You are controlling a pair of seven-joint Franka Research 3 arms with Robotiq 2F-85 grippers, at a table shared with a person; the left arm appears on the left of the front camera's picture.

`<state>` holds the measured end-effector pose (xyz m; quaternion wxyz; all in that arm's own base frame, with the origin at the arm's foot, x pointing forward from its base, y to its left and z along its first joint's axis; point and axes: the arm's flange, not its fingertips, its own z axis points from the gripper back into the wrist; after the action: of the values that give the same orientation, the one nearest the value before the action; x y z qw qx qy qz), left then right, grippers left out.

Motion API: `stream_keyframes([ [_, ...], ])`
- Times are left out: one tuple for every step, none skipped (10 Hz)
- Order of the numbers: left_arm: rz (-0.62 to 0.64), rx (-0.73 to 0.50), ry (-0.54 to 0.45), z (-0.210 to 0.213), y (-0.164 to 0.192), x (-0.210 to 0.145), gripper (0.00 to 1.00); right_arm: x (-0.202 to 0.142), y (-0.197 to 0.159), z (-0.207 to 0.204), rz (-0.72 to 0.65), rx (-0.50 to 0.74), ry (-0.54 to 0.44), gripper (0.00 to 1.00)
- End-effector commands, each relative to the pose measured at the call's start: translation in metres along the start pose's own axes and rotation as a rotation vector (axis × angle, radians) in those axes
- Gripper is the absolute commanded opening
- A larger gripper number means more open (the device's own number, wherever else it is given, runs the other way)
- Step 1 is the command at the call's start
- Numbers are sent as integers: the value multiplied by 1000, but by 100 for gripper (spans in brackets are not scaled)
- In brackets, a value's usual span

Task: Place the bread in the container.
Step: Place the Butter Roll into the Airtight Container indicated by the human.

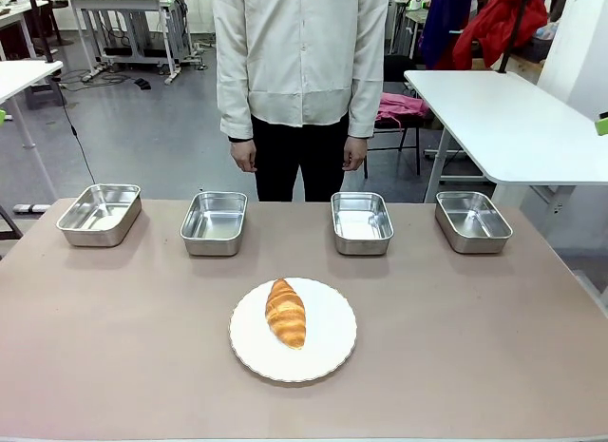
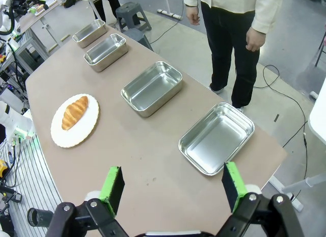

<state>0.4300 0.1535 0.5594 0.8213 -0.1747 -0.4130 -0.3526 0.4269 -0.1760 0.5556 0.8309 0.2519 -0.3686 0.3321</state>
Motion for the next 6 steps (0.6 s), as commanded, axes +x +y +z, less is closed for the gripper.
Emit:
stream_keyframes([
  [-3,-9,-16,3,1,0,100,2,2,1,7,7,-15,100],
  [-3,-9,-16,3,1,0,100,2,2,1,7,7,-15,100],
  [-3,-9,-16,3,1,0,100,2,2,1,7,7,-15,100],
  [-3,-9,-16,3,1,0,100,2,2,1,7,7,-15,100],
  [-3,-9,-16,3,1,0,100,2,2,1,7,7,-15,100],
  [-3,-9,-16,3,1,0,100,2,2,1,7,7,-15,100],
])
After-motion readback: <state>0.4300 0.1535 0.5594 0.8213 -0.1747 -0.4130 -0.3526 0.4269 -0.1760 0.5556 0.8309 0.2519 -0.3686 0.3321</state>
